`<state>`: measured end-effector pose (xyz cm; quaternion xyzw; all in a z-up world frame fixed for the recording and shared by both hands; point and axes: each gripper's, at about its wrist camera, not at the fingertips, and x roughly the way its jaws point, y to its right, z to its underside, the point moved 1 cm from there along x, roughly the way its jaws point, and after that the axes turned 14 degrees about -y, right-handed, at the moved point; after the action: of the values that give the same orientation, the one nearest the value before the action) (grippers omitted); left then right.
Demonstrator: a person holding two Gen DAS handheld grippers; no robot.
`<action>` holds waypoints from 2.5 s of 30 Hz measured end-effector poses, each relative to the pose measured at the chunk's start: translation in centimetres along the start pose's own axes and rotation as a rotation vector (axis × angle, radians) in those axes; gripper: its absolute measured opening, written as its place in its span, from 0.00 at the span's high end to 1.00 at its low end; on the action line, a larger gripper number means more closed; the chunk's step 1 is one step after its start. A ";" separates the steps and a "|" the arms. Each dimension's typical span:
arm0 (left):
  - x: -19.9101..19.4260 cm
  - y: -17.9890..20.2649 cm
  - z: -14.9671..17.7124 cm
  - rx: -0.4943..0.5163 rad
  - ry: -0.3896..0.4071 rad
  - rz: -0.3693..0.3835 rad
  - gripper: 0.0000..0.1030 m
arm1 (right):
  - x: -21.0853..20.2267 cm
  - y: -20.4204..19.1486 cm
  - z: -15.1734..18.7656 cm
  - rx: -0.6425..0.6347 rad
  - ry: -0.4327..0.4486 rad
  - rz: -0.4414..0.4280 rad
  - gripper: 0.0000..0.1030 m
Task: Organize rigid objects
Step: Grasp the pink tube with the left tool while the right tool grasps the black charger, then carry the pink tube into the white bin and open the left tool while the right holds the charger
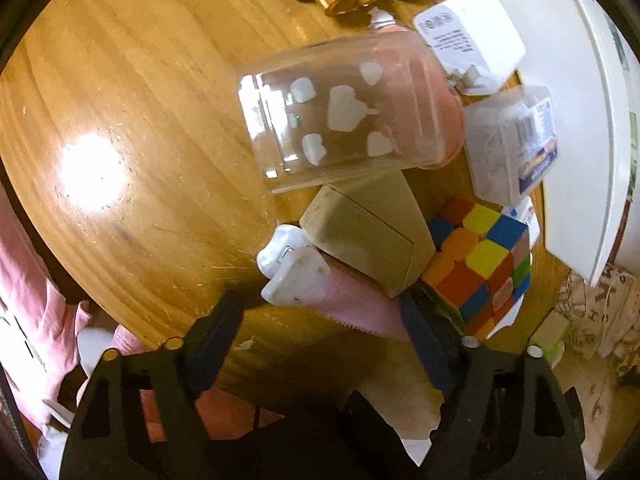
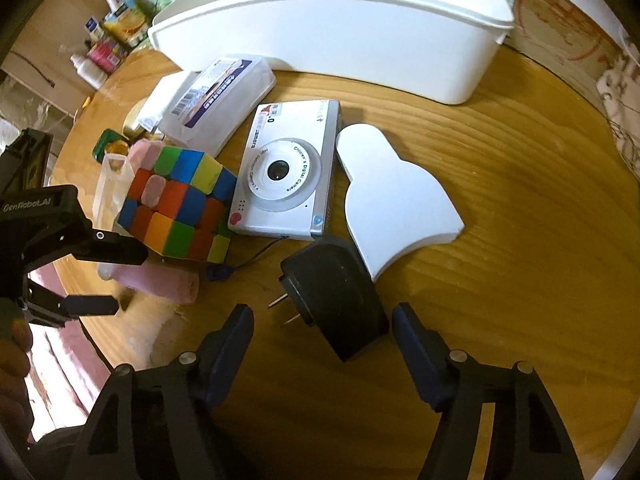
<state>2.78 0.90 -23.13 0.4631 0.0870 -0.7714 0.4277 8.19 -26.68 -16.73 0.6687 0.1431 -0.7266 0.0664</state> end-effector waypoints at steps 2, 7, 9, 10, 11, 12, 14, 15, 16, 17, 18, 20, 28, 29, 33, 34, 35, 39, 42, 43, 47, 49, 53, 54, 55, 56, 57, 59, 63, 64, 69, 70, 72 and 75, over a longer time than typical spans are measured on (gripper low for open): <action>0.7 0.3 -0.2 -0.002 0.008 0.009 0.25 | 0.2 -0.1 -0.2 -0.017 -0.012 0.002 0.33; 0.9 2.2 -0.1 0.008 0.007 0.019 0.41 | 0.5 -0.4 -0.6 -0.038 -0.026 0.017 0.41; 1.6 2.7 -0.8 0.009 0.003 0.035 0.49 | 0.5 -0.7 -0.9 -0.045 -0.024 0.025 0.45; 1.1 3.6 -0.4 0.007 0.002 0.035 0.51 | 0.5 -0.7 -0.9 -0.049 -0.023 0.027 0.45; 1.1 3.5 -0.3 0.005 0.003 0.040 0.52 | 0.4 -0.7 -0.7 -0.049 -0.022 0.026 0.45; 1.0 3.4 -0.3 0.005 0.003 0.048 0.54 | 0.4 -0.6 -0.6 -0.049 -0.020 0.026 0.45; 0.5 3.7 -0.3 0.006 0.000 0.061 0.56 | 0.5 -0.7 -0.6 -0.046 -0.018 0.020 0.45; 0.5 3.7 -0.3 0.008 0.000 0.062 0.56 | 0.5 -0.8 -0.6 -0.044 -0.017 0.017 0.45; 0.5 3.5 -0.2 0.011 -0.001 0.062 0.57 | 0.6 -0.8 -0.5 -0.042 -0.016 0.014 0.45; 0.7 3.4 -0.1 0.013 -0.001 0.062 0.61 | 0.6 -0.9 -0.3 -0.038 -0.016 0.010 0.45; 0.7 3.2 -0.1 0.016 -0.002 0.062 0.62 | 0.7 -0.7 -0.1 -0.036 -0.015 0.008 0.45; 0.7 3.0 0.0 0.023 -0.001 0.061 0.65 | 0.8 -0.8 0.4 -0.030 -0.017 0.004 0.45; 0.1 1.1 1.0 0.054 0.012 0.067 0.73 | 0.7 -1.6 1.5 -0.025 -0.015 0.007 0.45; -0.1 1.0 1.0 0.057 0.015 0.067 0.73 | 0.6 -1.9 1.7 -0.028 -0.012 0.008 0.45; -0.8 0.2 1.5 0.079 0.031 0.069 0.73 | 0.4 -3.0 2.2 -0.041 -0.005 0.009 0.45; -1.0 -0.1 1.6 0.082 0.036 0.071 0.73 | 0.3 -3.4 2.5 -0.046 -0.002 0.008 0.45; -1.1 -0.1 1.8 0.083 0.040 0.072 0.73 | 0.1 -3.8 2.6 -0.053 0.002 0.007 0.45; -2.4 -0.9 2.5 0.087 0.087 0.080 0.73 | -0.8 -5.1 3.3 -0.086 0.025 -0.006 0.45; -3.8 -1.6 3.1 0.087 0.139 0.082 0.73 | -1.7 -6.4 3.6 -0.122 0.053 -0.013 0.46; -4.5 -1.8 3.4 0.091 0.167 0.077 0.73 | -2.1 -6.9 3.7 -0.138 0.068 -0.019 0.46; -6.4 -1.7 4.4 0.116 0.260 0.078 0.73 | -3.7 -8.0 3.8 -0.177 0.124 -0.030 0.46; -7.9 -1.5 5.0 0.134 0.321 0.082 0.73 | -4.7 -8.4 3.9 -0.196 0.161 -0.030 0.46; -10.4 -0.9 6.0 0.177 0.430 0.058 0.73 | -6.8 -9.0 3.8 -0.220 0.236 -0.052 0.46; -11.4 -0.5 6.5 0.202 0.476 0.045 0.73 | -7.3 -9.1 3.8 -0.225 0.256 -0.053 0.46; -12.1 -0.2 6.8 0.226 0.511 0.034 0.73 | -7.9 -9.1 3.8 -0.231 0.278 -0.054 0.46; -12.4 0.0 7.0 0.243 0.537 0.025 0.73 | -8.5 -9.2 3.8 -0.235 0.302 -0.057 0.46; -13.2 0.6 7.5 0.274 0.581 0.010 0.73 | -9.0 -9.2 3.6 -0.238 0.327 -0.059 0.46; -14.3 1.6 7.9 0.323 0.647 -0.011 0.73 | -10.2 -9.1 3.6 -0.243 0.380 -0.062 0.46; -16.1 4.1 8.7 0.438 0.753 -0.027 0.73 | -12.2 -9.0 3.2 -0.251 0.494 -0.041 0.46; -16.4 4.4 8.7 0.459 0.770 -0.021 0.73 | -12.8 -8.9 3.0 -0.251 0.531 -0.033 0.46; -17.9 7.1 8.8 0.538 0.878 0.025 0.73 | -14.7 -8.3 2.3 -0.248 0.677 0.005 0.47; -18.1 7.6 8.9 0.554 0.891 0.034 0.73 | -14.9 -8.2 2.2 -0.250 0.702 0.013 0.61; -18.5 8.9 8.7 0.601 0.922 0.048 0.73 | -15.4 -7.9 1.9 -0.249 0.760 0.024 0.68; -18.8 10.6 8.5 0.656 0.961 0.034 0.73 | -15.8 -7.1 0.9 -0.221 0.809 0.019 0.68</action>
<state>9.00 0.73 -0.83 0.8709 0.0204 -0.4542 0.1867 6.80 -21.68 -0.13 0.8903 0.2287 -0.3851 0.0828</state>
